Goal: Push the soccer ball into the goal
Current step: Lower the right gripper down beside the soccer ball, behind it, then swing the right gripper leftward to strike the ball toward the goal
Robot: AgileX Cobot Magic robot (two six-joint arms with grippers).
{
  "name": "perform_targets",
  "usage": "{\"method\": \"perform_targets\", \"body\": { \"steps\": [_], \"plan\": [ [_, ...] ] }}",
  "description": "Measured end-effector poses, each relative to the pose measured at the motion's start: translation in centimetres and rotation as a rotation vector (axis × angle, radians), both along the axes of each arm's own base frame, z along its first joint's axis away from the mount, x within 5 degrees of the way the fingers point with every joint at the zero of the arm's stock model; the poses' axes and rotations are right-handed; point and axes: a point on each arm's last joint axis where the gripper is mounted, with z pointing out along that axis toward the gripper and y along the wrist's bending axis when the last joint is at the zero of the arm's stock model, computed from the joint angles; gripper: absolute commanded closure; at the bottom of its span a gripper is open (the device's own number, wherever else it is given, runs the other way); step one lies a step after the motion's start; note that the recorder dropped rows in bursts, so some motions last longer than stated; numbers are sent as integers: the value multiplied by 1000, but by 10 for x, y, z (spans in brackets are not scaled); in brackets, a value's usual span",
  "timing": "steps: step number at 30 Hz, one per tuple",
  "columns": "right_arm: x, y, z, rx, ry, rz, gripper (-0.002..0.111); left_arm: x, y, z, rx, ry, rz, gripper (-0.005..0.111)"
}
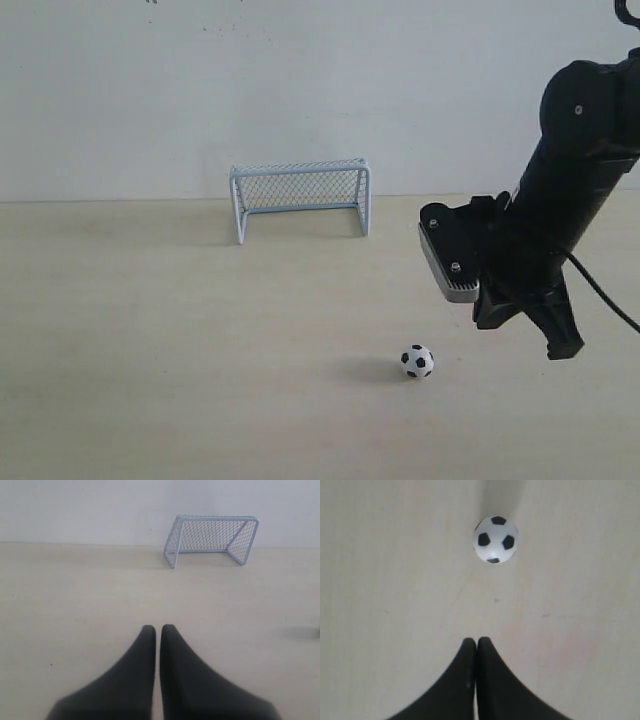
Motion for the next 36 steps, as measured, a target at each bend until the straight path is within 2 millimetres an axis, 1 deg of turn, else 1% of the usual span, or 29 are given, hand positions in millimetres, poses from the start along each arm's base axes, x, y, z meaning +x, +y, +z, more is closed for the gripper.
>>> {"method": "perform_targets", "body": {
  "steps": [3,9,11,14,18,24,30,36],
  "plan": [
    [2,3,-2,2,-23,30,108,0,0,0,0,0,0,102],
    [12,6,-29,-25,25,78,108,0,0,0,0,0,0,102],
    [15,7,-33,-30,40,86,108,0,0,0,0,0,0,102],
    [19,9,-33,-31,67,107,108,0,0,0,0,0,0,102],
    [20,14,-34,1,108,128,108,0,0,0,0,0,0,102],
    [14,27,-47,-1,169,182,108,0,0,0,0,0,0,102],
    [9,40,-49,-10,173,226,108,0,0,0,0,0,0,102],
    [6,45,-49,-13,172,245,108,0,0,0,0,0,0,102]
  ]
}}
